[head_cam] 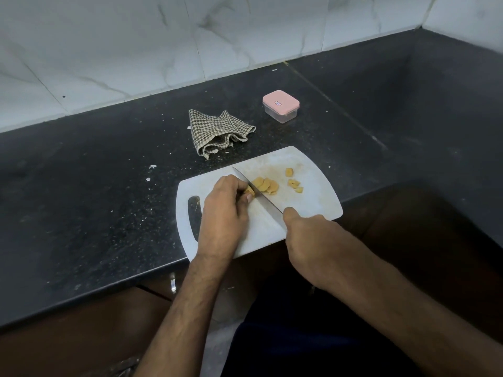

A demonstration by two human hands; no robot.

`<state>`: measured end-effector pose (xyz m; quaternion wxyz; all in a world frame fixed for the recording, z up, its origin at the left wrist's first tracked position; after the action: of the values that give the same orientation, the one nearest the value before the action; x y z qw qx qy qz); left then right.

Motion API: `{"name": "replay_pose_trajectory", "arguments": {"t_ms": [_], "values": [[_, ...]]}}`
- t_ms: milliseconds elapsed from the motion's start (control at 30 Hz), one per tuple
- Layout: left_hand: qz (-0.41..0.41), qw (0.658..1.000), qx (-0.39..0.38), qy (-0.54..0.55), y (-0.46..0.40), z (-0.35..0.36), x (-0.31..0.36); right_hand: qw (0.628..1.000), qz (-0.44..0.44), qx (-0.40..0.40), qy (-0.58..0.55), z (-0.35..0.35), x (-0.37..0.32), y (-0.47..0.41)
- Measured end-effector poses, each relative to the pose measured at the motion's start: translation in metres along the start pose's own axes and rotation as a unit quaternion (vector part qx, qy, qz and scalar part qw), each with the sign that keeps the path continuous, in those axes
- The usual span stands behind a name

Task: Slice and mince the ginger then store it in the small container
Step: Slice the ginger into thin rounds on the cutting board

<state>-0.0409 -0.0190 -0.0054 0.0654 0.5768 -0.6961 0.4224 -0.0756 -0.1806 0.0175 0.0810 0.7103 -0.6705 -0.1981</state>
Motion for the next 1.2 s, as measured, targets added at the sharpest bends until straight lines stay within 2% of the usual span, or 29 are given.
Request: {"name": "replay_pose_trajectory", "arguments": {"t_ms": [200, 500, 1067, 1200], "values": [[0.005, 1.000, -0.019, 0.021, 0.002, 0.005, 0.006, 0.999, -0.001, 0.041, -0.011, -0.009, 0.019, -0.008], [0.047, 0.998, -0.038, -0.018, 0.001, 0.005, 0.013, 0.996, -0.015, 0.091, 0.022, -0.018, 0.019, 0.000], [0.063, 0.993, -0.090, -0.041, 0.003, 0.014, 0.014, 0.997, -0.034, 0.063, -0.031, -0.024, 0.023, -0.001], [0.060, 0.997, -0.051, -0.001, 0.002, 0.009, 0.015, 0.993, -0.043, 0.037, -0.100, -0.027, 0.021, -0.003]]}}
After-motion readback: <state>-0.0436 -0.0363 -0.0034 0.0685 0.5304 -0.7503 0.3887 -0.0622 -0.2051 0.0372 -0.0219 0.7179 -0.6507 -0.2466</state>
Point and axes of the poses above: each hand's wrist, its own y-axis away from the middle knuckle, its own z-axis out of the palm, x = y × z, the point moved 7 cm from there along -y, towards the middle knuckle, and after that the axes turned 15 degrees about z, right-handed, at the moved point
